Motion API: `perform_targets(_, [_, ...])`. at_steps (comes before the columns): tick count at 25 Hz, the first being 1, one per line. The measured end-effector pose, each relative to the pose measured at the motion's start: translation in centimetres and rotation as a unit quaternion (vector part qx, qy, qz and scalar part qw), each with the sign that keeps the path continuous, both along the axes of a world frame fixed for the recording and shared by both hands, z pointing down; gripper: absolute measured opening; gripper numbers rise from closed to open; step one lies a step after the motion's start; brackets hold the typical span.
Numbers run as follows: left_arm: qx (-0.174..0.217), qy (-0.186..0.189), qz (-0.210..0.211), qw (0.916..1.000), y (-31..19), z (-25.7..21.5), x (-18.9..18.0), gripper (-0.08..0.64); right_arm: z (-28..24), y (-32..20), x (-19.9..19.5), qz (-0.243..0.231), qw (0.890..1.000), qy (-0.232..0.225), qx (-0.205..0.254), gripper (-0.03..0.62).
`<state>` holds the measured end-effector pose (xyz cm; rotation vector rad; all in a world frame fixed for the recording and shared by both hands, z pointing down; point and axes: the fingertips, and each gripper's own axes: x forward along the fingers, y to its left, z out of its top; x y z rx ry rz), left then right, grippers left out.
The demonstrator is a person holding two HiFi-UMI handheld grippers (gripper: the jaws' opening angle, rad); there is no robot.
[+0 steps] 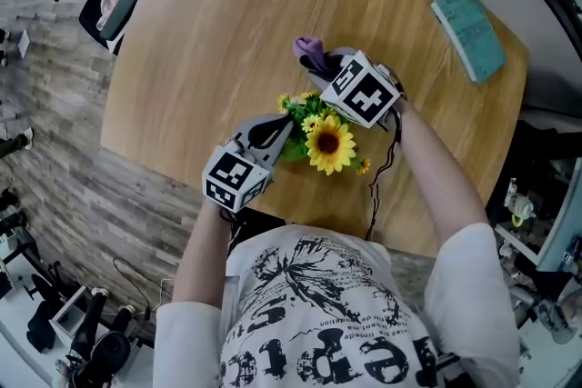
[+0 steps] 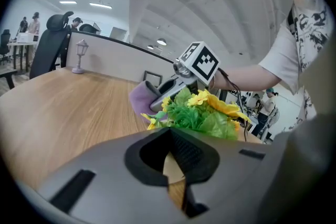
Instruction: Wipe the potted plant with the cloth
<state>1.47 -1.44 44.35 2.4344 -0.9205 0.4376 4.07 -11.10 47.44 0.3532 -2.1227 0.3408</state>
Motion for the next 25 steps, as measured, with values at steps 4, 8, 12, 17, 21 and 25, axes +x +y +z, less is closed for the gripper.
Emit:
perform_targets(4, [0.024, -0.016, 0.008, 0.9996, 0.0, 0.0, -0.1, 0.003, 0.9, 2.4, 0.1, -0.073, 0.996, 0.014, -0.052, 0.080])
perform_targets(8, [0.021, 0.000, -0.002, 0.9998, 0.0, -0.3, -0.3, 0.003, 1.4, 4.4, 0.6, -0.133, 0.988, 0.039, -0.064, 0.078])
perform_targets(12, [0.025, 0.002, -0.003, 0.9997, 0.0, -0.3, -0.3, 0.003, 1.4, 4.9, 0.5, -0.145, 0.986, 0.035, -0.075, 0.075])
perform_targets(17, [0.031, 0.000, -0.015, 0.9994, -0.3, -0.3, -0.8, 0.003, 2.1, 7.1, 0.8, -0.230, 0.967, 0.061, -0.095, 0.074])
perform_targets(21, [0.031, -0.007, -0.017, 0.9993, -0.5, -0.3, -0.9, 0.003, 2.3, 7.7, 0.8, -0.267, 0.956, 0.080, -0.091, 0.074])
perform_targets(25, [0.029, -0.015, -0.015, 0.9994, -0.5, -0.2, -0.9, 0.003, 2.3, 8.0, 1.2, -0.257, 0.958, 0.078, -0.100, 0.074])
